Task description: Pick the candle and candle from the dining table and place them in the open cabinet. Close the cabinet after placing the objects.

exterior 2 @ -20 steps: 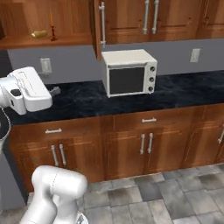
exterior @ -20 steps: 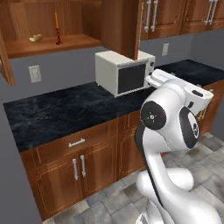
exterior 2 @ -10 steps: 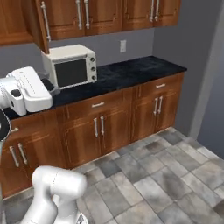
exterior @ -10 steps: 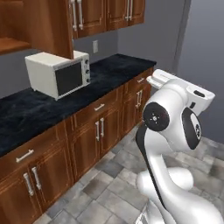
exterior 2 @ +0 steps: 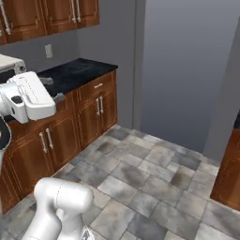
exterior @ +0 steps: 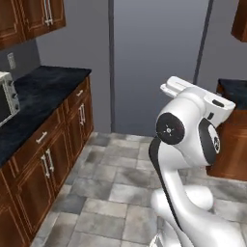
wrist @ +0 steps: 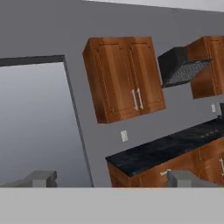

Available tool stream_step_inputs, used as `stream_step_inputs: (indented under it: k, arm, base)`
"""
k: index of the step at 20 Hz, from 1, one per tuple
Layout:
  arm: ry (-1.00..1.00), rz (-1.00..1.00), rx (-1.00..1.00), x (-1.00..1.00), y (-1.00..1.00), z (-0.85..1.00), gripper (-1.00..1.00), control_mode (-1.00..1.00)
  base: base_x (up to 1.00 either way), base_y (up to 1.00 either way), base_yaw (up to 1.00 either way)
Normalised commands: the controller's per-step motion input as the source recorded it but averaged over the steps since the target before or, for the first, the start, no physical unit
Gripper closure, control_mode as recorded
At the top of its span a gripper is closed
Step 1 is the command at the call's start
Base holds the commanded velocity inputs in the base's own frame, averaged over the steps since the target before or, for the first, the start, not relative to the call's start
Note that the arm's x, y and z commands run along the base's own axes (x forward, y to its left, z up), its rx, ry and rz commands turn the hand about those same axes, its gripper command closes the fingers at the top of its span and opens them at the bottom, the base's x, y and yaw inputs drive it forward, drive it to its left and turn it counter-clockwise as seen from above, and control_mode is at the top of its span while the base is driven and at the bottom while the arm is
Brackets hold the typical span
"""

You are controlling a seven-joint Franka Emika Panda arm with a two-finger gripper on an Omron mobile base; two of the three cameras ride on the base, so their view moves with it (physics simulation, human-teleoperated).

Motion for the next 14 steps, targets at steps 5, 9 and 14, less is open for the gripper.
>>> stream_step_inputs:
  k: [5,9,14]
  arm:
    - [0.0,0.0,0.0,0.0,0.0,0.0,-1.0,1.0]
    - [0.0,0.0,0.0,0.0,0.0,0.0,-1.0,1.0]
    - [0.0,0.0,0.0,0.0,0.0,0.0,-1.0,1.0]
  base:
    - [0.13,0.38,-0.62]
    - [0.02,0.32,-0.64]
    - [0.0,0.22,-0.68]
